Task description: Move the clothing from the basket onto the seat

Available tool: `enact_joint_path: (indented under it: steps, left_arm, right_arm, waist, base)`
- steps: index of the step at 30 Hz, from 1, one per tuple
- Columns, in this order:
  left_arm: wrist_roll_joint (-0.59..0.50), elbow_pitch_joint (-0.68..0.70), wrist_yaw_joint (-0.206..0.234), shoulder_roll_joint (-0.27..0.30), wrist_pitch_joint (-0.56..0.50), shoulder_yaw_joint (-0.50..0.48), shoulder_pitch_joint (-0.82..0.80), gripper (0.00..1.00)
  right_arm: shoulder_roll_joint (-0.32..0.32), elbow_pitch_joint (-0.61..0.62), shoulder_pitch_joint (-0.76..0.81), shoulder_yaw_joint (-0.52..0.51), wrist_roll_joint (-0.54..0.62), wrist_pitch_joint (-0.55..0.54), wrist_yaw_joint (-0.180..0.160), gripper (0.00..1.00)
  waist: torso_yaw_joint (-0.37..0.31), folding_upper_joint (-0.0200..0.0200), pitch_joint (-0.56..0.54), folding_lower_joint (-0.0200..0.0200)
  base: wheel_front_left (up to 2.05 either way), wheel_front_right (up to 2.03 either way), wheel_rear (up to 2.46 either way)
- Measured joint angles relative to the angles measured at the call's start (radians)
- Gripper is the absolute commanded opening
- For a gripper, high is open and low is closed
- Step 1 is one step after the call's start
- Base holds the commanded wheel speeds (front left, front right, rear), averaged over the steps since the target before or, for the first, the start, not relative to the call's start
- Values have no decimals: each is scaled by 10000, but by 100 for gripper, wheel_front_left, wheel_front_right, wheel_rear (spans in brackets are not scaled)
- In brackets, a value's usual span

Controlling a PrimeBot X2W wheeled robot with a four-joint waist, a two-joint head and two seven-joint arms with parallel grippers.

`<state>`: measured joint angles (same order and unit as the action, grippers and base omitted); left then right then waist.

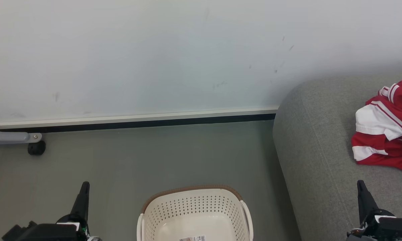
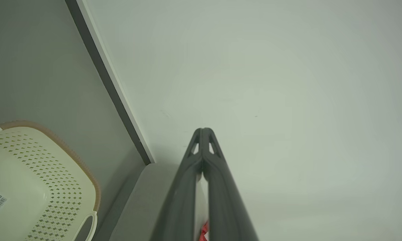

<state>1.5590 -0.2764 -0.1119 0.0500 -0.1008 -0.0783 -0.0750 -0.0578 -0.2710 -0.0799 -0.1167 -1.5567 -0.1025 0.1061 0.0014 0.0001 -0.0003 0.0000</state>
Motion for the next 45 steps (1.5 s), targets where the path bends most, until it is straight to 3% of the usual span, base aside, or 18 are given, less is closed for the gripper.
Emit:
enact_joint_path:
  steps: [5,45]
  left_arm:
    - [389,-2,-38,-67,-127,-125,-6,0]
    - [414,-12,-40,-71,-128,-127,-12,0]
  right_arm:
    - [128,-73,-38,-163,-391,-109,92,0]
    - [134,-86,-97,-167,-391,-107,96,0]
  waist:
    - [-14,0,12,0]
    - [-14,0,11,0]
  base:
    - [0,0,0]
    - [0,0,0]
